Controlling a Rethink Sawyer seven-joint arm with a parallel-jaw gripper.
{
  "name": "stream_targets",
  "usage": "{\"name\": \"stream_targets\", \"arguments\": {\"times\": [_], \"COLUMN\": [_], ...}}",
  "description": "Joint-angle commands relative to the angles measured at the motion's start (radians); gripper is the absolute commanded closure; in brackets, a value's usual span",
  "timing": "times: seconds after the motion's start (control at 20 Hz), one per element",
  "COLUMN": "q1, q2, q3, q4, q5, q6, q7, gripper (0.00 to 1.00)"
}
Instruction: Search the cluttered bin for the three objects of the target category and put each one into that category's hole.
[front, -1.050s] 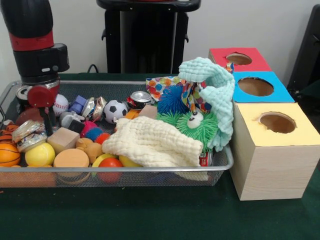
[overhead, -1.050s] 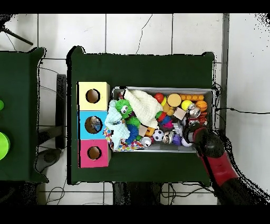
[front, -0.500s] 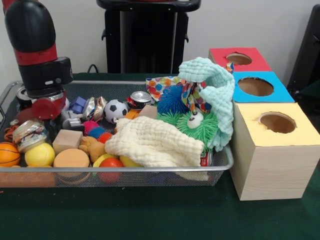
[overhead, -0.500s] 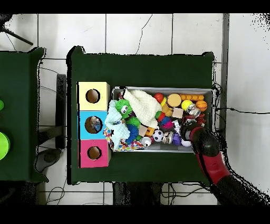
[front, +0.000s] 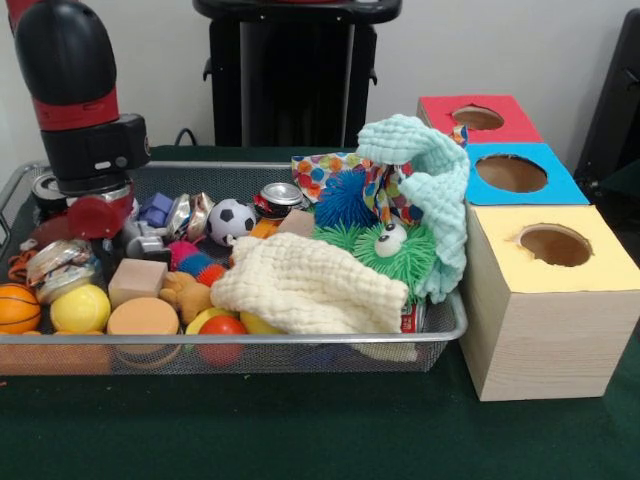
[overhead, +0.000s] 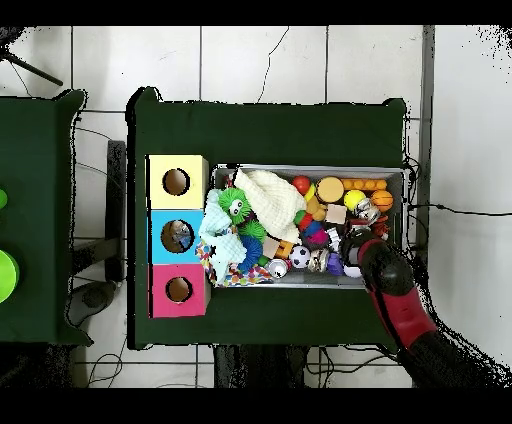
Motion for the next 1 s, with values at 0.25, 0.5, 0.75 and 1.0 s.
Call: {"name": "stream_targets", "arguments": {"times": [0.25,0.5,0.75,1.0], "q1": [0.261,0.262,0.255,0.205], "q2": [-0.172,-0.171,-0.184,-0.126], "q3": [-0.304,-0.312,-0.311,-0.242], "q4": [-0.108,-0.145,-0.163,-0.194], "q5": [-0.010,-0.041,-0.058,-0.072], "q6": [0.461,0.512,0.538,0.478], "q7": [0.071,0.063,0.050,0.004], "gripper": [0.00,0.00,0.00,0.00]}}
